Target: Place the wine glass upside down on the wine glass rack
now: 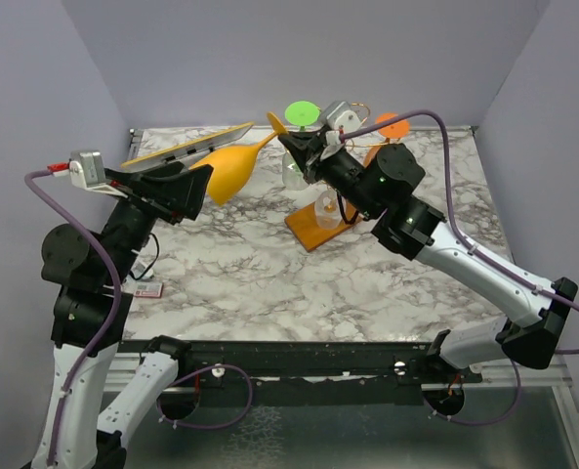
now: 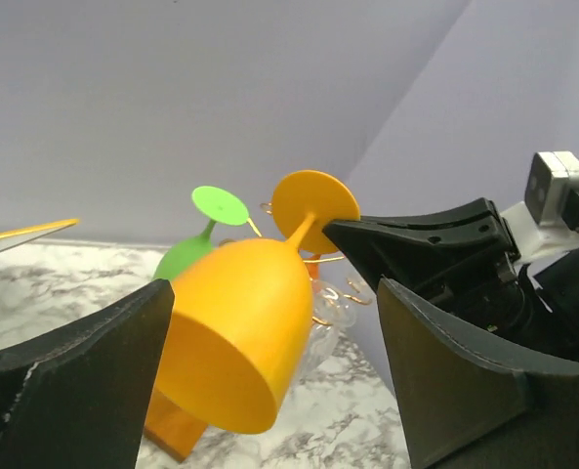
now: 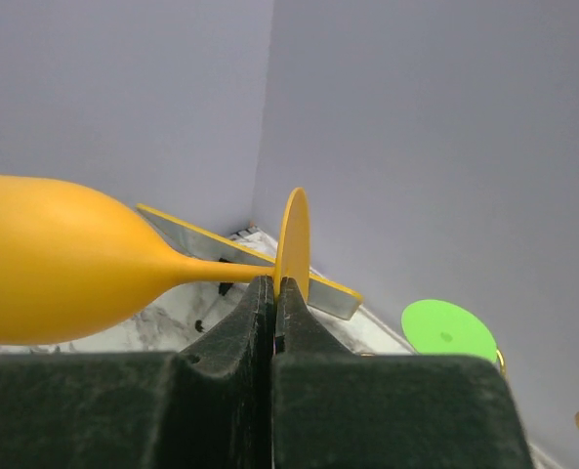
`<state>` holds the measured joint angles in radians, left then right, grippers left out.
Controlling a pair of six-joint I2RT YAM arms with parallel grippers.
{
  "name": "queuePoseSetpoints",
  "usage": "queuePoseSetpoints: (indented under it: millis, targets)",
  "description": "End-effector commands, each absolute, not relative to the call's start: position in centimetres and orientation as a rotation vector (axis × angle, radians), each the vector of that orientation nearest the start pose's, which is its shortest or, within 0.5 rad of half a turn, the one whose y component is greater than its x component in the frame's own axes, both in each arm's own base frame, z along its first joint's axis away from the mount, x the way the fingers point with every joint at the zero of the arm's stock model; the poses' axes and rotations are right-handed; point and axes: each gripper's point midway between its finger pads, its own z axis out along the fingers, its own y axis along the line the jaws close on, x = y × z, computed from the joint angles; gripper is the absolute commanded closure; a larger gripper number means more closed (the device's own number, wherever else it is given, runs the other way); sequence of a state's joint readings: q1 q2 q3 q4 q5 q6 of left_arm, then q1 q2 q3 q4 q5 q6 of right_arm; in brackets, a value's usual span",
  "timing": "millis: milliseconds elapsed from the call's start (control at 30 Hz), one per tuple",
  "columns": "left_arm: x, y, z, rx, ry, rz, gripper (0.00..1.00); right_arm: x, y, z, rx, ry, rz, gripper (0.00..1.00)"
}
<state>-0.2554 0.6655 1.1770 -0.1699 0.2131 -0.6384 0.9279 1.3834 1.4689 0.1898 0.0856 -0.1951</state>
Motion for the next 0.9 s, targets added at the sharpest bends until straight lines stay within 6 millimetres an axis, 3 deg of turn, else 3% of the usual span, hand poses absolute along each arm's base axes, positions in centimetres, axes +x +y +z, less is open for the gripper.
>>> queuePoseSetpoints:
  millis: [0,167,367,533,700,800,867]
  targets:
    - [20.5,-9.2,48.8,-0.073,1.38,-0.698,0.1,27.5,35.1,49.4,-0.782,0.999,0.506,0.99]
    - [19.6,-9.8,49.8,0.054,1.392,-0.658,0.02,25.4,35.3,48.7,-0.916,0.888,0.495,0.99]
    - [20.5,-15.0,47.9,0.285,1.514,-0.866,0.01,22.6,35.5,48.1,-1.046,0.756,0.523,0.99]
    - [21.6,-18.0,45.9,0.398,1.59,-1.035,0.13,21.1,36.0,47.4,-1.123,0.714,0.563,0.99]
    - [19.9,-20.7,44.9,0.581,1.569,-1.263,0.3,20.7,36.5,46.6,-1.172,0.717,0.589,0.99]
    - [19.4,-21.2,44.2,0.611,1.576,-1.337,0.4,20.8,36.7,46.2,-1.186,0.724,0.588,0.99]
    - [19.3,-21.4,43.8,0.612,1.585,-1.361,0.41,20.9,36.7,46.1,-1.192,0.726,0.584,0.99]
